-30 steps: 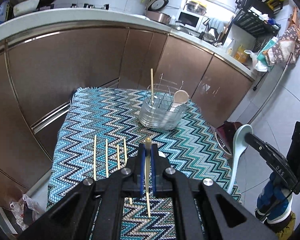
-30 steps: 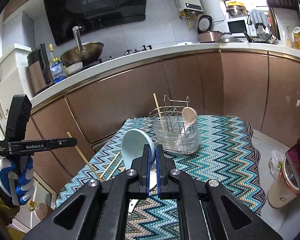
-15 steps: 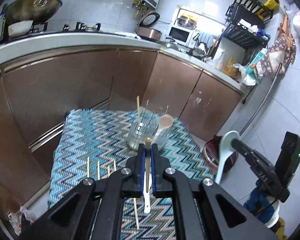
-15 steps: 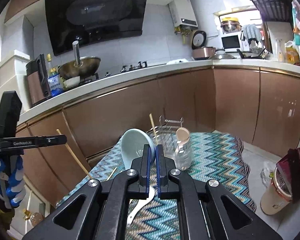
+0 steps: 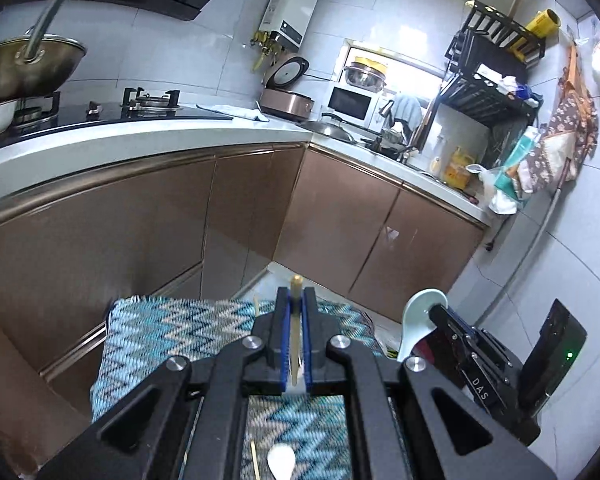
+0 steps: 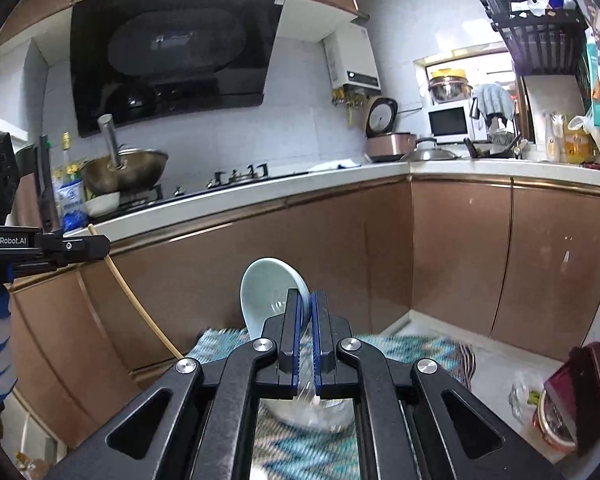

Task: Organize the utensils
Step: 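Lift and carry the chopstick with left tool while right tool carries the white spoon, then lower chopstick into holder with left gripper while right gripper releases white spoon into it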

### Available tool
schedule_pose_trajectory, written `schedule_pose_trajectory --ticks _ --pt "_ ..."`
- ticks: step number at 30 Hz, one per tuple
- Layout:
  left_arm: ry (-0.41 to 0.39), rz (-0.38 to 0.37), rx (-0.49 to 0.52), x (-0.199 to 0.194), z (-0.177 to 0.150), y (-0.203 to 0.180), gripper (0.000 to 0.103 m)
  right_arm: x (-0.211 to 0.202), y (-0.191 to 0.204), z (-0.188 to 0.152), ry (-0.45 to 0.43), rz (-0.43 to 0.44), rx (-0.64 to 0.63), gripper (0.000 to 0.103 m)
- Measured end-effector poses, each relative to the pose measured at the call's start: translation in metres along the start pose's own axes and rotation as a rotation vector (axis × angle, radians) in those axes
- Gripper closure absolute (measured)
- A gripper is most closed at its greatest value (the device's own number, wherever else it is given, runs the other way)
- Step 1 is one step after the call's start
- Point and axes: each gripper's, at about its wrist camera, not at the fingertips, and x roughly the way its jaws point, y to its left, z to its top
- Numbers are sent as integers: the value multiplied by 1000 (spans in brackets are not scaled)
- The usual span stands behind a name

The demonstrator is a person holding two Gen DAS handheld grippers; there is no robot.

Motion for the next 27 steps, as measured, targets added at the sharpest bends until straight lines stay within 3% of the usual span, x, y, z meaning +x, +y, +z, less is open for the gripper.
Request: schedule_pose_trajectory --ticks 13,18,27 --pt "62 42 24 118 -14 14 99 101 -13 -14 -66 -70 -82 98" --pt "87 61 39 141 -28 19 98 118 -9 -33 -79 -90 -134 98" --pt "123 81 29 164 -43 24 98 137 -16 -55 -82 -86 -115 97"
